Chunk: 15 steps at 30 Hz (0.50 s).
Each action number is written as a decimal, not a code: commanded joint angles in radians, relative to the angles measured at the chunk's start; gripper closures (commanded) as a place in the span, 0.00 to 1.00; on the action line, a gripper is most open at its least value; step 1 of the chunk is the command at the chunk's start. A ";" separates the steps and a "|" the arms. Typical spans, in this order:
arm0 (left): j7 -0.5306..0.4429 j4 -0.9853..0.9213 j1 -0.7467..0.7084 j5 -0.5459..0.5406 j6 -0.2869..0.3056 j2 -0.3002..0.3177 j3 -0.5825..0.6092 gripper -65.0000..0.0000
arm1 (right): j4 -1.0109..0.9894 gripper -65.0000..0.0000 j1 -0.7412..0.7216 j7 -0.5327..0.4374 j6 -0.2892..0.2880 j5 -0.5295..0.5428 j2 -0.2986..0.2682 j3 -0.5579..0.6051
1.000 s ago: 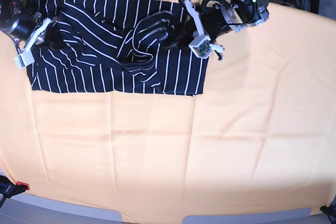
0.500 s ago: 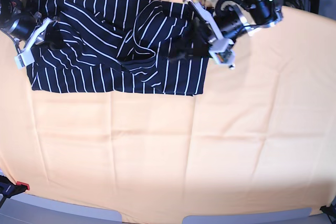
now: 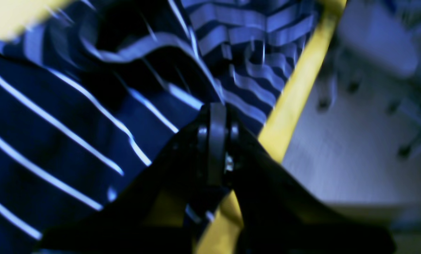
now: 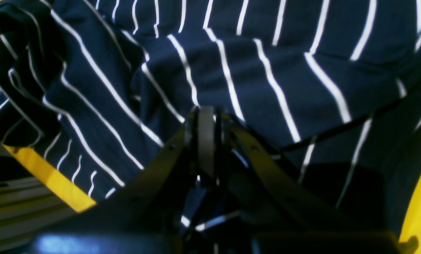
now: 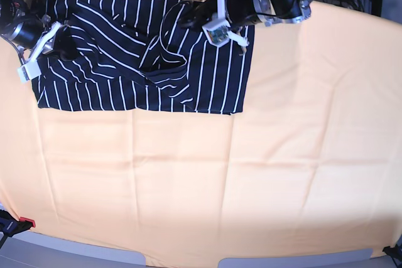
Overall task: Fold the T-shirt properly
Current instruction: 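Release the fabric and lift the left gripper away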
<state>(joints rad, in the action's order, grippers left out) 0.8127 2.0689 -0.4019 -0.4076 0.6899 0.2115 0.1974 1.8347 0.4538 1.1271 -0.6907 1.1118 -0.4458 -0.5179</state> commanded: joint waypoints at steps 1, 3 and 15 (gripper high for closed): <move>-0.022 0.008 0.000 0.000 0.008 0.007 0.026 1.00 | 0.018 0.93 -0.002 -0.007 -0.007 0.017 -0.017 -0.006; -0.030 0.000 0.002 0.056 -0.006 0.010 0.062 1.00 | 0.018 0.93 -0.003 -0.008 -0.007 0.018 -0.017 -0.006; -0.198 0.064 0.003 0.220 -0.242 0.002 0.056 1.00 | 0.018 0.93 -0.002 -0.005 -0.007 0.018 -0.017 -0.006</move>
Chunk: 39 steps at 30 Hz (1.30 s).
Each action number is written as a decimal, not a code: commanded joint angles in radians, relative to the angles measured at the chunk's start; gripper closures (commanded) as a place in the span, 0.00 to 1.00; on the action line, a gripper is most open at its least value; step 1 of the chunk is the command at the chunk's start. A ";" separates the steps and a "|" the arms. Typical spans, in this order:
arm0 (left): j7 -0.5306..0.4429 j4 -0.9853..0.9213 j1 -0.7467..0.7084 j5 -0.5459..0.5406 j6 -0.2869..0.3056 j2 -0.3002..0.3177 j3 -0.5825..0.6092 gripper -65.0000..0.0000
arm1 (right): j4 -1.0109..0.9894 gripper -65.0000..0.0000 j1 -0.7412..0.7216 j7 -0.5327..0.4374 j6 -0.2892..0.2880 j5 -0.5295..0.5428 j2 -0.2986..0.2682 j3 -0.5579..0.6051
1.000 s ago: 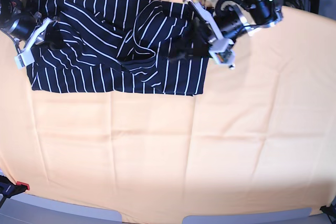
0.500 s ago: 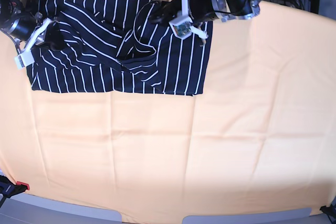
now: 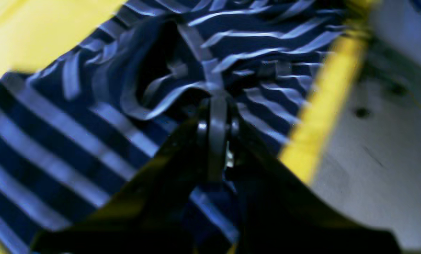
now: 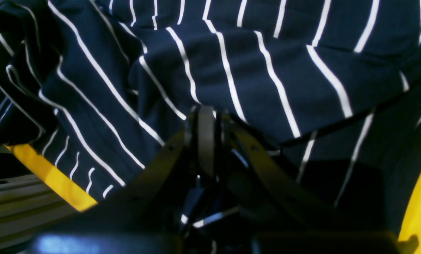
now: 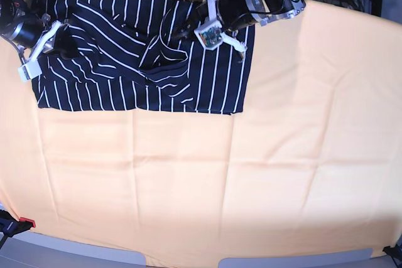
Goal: Fold the T-shirt properly
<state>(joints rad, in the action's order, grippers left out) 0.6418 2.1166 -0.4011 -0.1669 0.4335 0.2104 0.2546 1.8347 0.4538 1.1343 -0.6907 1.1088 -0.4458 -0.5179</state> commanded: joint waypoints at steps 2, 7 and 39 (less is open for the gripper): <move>-0.067 0.016 0.003 0.046 -0.034 0.003 -0.002 1.00 | 0.018 0.93 -0.002 -0.013 -0.007 0.021 -0.017 -0.006; -0.089 -0.053 0.066 0.078 -0.045 0.006 0.000 1.00 | 0.018 0.93 -0.003 -0.015 -0.007 0.021 -0.017 -0.006; -0.067 -0.458 0.592 0.071 0.023 -0.137 0.143 1.00 | 0.018 0.93 -0.007 -0.029 -0.007 0.018 -0.017 -0.006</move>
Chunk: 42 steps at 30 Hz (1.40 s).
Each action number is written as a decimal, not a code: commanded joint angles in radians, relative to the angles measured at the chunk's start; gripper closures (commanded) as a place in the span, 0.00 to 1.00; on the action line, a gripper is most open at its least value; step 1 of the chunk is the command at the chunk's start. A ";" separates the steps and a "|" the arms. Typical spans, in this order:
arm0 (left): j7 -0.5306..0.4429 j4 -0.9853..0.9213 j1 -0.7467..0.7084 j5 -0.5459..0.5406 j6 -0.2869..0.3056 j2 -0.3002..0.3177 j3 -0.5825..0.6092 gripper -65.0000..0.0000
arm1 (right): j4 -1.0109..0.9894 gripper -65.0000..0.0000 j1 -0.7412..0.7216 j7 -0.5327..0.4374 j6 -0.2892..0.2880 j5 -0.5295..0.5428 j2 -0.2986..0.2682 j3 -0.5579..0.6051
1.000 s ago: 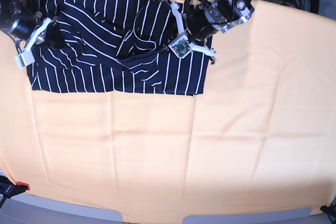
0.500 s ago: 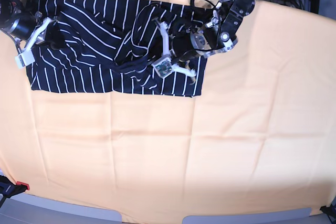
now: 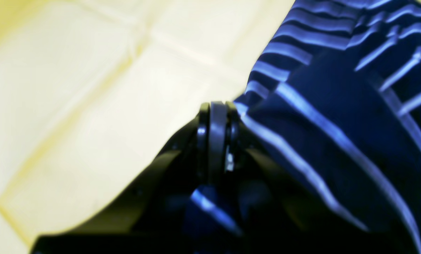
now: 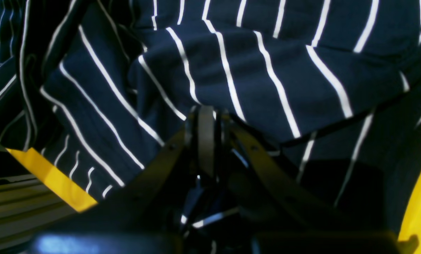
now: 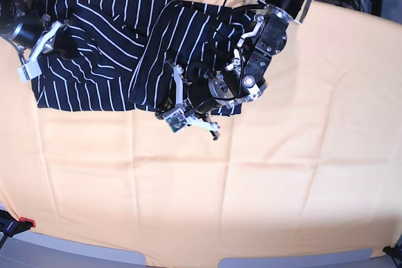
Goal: Fold the T-shirt properly
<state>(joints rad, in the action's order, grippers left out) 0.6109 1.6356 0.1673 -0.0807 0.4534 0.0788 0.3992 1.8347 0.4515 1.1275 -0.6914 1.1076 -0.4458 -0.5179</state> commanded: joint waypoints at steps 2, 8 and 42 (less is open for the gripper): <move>0.030 0.071 0.023 -0.056 0.006 0.023 -0.001 1.00 | 0.018 0.93 -0.010 -0.056 -0.007 0.018 -0.017 -0.006; 0.072 0.201 -0.087 -0.199 0.245 0.144 -0.001 1.00 | 0.018 0.85 -0.072 -0.061 -0.007 0.019 -0.017 -0.035; 0.018 0.221 -0.264 0.013 0.065 0.303 -0.001 1.00 | -0.368 0.40 -0.027 0.000 -0.007 0.090 -0.009 -0.246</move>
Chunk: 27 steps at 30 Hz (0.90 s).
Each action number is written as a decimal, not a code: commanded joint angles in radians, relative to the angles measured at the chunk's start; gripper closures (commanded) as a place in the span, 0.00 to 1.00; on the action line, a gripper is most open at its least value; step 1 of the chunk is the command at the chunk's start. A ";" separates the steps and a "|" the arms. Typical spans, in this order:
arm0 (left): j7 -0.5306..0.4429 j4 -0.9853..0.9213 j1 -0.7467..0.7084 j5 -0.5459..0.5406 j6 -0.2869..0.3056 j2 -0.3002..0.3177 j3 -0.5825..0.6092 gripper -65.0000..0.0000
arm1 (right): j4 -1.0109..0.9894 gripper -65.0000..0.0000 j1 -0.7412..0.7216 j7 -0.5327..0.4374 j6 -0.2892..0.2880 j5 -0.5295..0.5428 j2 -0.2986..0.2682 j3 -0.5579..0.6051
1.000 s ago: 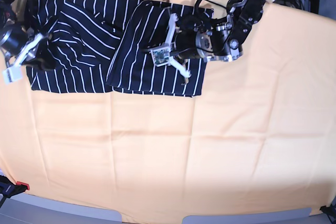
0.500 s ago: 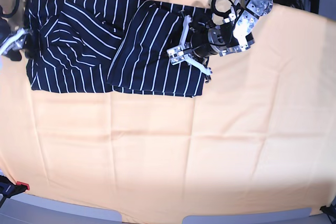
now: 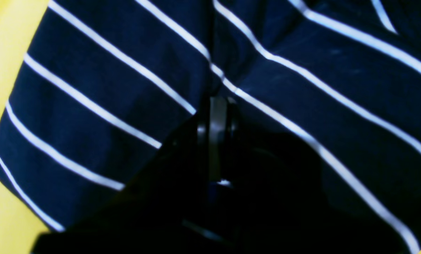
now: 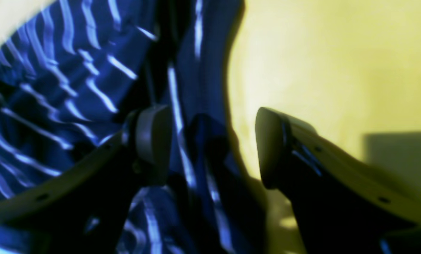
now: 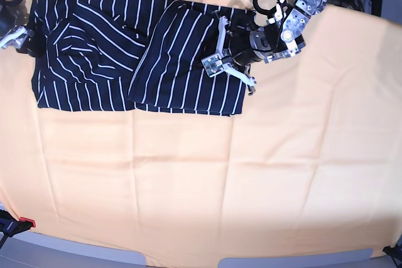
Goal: Fold the T-shirt properly
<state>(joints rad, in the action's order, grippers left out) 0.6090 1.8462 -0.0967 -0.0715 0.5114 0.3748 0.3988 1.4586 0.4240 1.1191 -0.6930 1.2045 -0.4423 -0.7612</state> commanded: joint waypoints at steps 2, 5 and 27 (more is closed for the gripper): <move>0.020 0.011 0.000 0.004 0.007 0.007 -0.001 1.00 | -0.029 0.40 -0.015 0.056 -0.005 0.048 0.001 -0.002; 0.020 0.011 0.000 0.003 0.008 0.007 -0.001 1.00 | -0.082 0.40 -0.050 0.119 -0.005 0.110 0.026 -0.002; 0.020 0.024 0.037 0.015 -0.065 0.007 -0.003 1.00 | -0.100 1.00 -0.075 0.277 -0.005 0.279 0.010 0.140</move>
<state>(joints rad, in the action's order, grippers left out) 0.6334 1.8526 -0.0727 -0.0696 0.4587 0.3748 0.4000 1.3540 0.3435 1.3788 -0.7082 1.4990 -0.4164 -0.6174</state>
